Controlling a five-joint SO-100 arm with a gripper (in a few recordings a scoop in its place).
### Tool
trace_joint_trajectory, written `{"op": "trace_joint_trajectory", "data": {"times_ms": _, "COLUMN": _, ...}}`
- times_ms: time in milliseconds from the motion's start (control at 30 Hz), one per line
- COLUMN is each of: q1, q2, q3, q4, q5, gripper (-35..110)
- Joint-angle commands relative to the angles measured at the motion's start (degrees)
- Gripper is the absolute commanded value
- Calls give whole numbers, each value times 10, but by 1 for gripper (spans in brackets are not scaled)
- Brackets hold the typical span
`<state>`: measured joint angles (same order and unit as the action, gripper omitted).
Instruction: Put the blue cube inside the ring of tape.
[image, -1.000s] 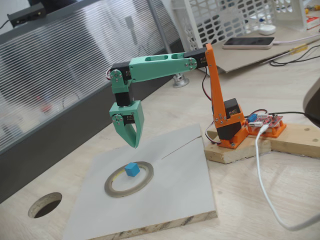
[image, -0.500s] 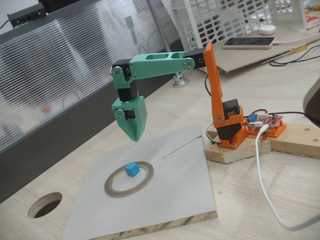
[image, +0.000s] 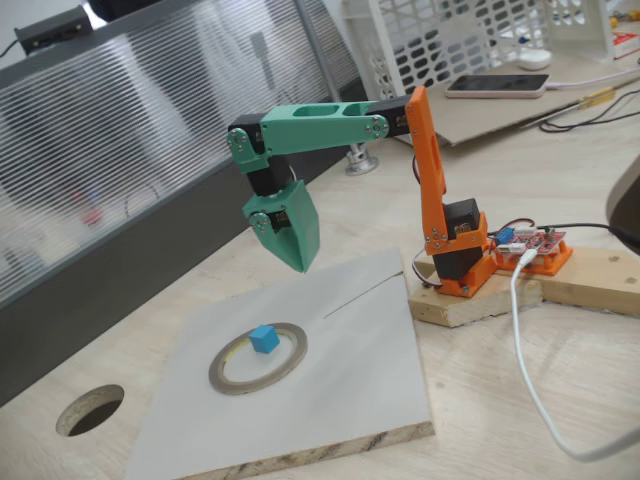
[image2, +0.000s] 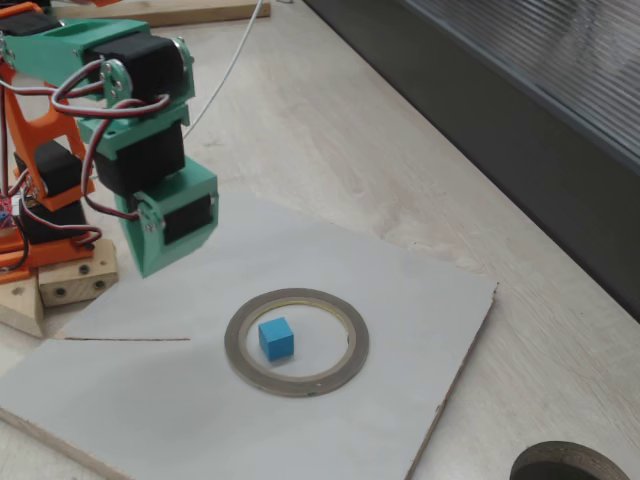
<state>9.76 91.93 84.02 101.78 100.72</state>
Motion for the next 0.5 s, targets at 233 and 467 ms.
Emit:
{"op": "trace_joint_trajectory", "data": {"times_ms": 233, "q1": 11, "q2": 62, "q3": 9, "q4": 15, "q5": 4, "gripper": -1}}
{"op": "trace_joint_trajectory", "data": {"times_ms": 467, "q1": 11, "q2": 189, "q3": 92, "q4": 11, "q5": 4, "gripper": -1}}
